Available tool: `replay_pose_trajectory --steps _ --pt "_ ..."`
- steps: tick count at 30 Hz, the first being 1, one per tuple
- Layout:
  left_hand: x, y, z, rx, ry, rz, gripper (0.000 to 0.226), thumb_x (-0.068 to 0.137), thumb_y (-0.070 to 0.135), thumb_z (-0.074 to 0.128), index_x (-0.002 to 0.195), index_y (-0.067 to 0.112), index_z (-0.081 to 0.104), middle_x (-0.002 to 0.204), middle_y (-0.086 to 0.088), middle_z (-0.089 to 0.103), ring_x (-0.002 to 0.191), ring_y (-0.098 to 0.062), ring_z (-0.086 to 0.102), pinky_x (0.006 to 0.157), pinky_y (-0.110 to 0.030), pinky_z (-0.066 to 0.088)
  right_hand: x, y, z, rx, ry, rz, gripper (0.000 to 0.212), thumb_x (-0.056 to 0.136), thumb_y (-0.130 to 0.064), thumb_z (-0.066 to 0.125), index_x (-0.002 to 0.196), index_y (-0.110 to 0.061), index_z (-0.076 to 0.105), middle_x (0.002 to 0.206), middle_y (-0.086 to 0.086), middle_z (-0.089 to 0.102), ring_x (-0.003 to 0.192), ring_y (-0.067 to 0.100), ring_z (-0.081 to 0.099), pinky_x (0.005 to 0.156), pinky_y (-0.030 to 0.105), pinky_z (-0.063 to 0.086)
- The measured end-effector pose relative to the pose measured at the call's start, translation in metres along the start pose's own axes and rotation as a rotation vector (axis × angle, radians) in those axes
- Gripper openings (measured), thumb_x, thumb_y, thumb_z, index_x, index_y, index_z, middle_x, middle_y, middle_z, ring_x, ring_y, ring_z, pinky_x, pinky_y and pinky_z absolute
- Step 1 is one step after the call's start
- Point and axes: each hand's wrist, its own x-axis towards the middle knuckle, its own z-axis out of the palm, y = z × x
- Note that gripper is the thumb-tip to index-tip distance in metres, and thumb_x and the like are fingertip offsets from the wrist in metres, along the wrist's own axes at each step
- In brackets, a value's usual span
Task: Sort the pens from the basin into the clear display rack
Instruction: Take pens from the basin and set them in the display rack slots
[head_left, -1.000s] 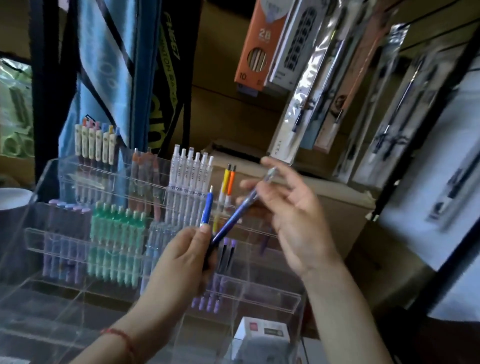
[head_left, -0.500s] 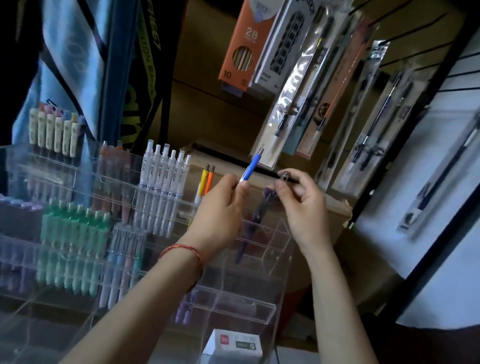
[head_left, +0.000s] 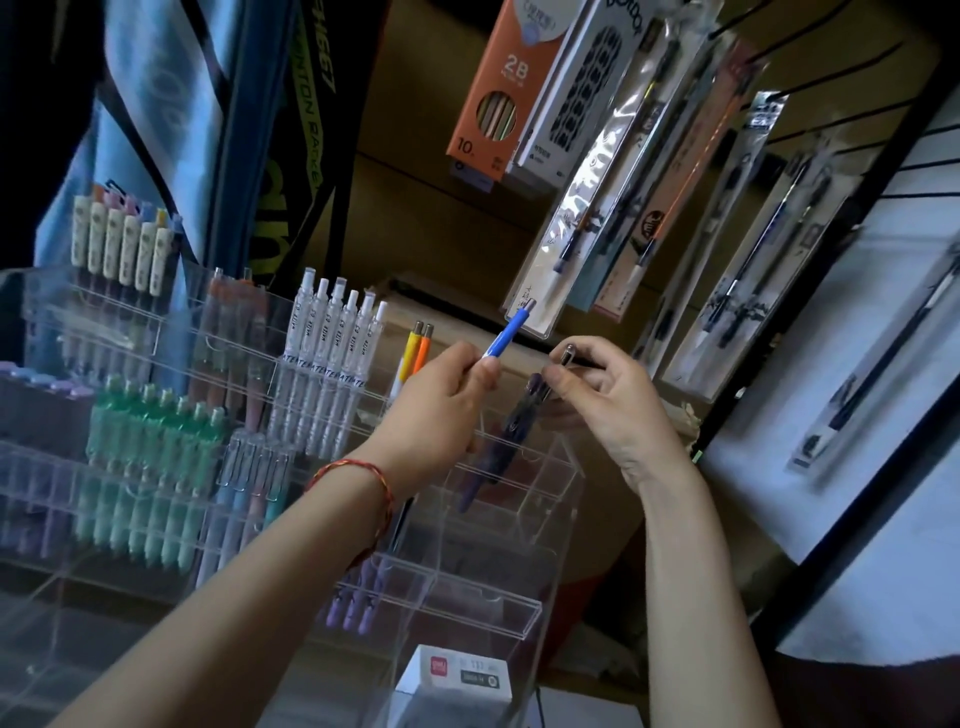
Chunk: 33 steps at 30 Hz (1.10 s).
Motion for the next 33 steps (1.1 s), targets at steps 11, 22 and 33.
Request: replay_pose_trajectory --steps 11,22,33 --pt "-0.001 0.004 -0.002 0.007 -0.021 -0.018 0.026 0.098 0.031 0.036 0.101 0.012 0.053 0.068 -0.003 0.049 0.052 -0.014 0.049 0.051 -0.029 0.044 0.000 -0.004 0.002 -0.123 -0.152 0.117 0.011 0.086 -0.015 0.065 0.096 -0.013 0.061 0.087 0.013 0.072 0.081 0.026 0.070 0.084 0.046 0.054" --pt "-0.013 0.027 -0.044 -0.952 -0.386 -0.368 0.020 0.082 0.023 0.051 0.088 0.009 0.064 0.094 -0.008 0.069 0.071 -0.016 0.066 0.066 -0.028 0.057 -0.014 -0.038 0.010 -0.369 0.185 -0.145 0.023 0.090 -0.030 0.055 0.113 -0.028 0.059 0.100 -0.019 0.059 0.095 -0.003 0.056 0.075 0.006 0.040" --pt "-0.028 0.016 -0.041 -0.693 -0.335 -0.333 0.025 0.070 0.020 0.062 0.086 0.002 0.068 0.081 -0.008 0.070 0.069 -0.015 0.066 0.070 -0.029 0.058 -0.019 -0.065 0.043 0.457 -0.216 0.011 0.026 0.082 -0.032 0.052 0.100 -0.019 0.066 0.081 0.000 0.072 0.077 0.012 0.067 0.071 0.022 0.054"
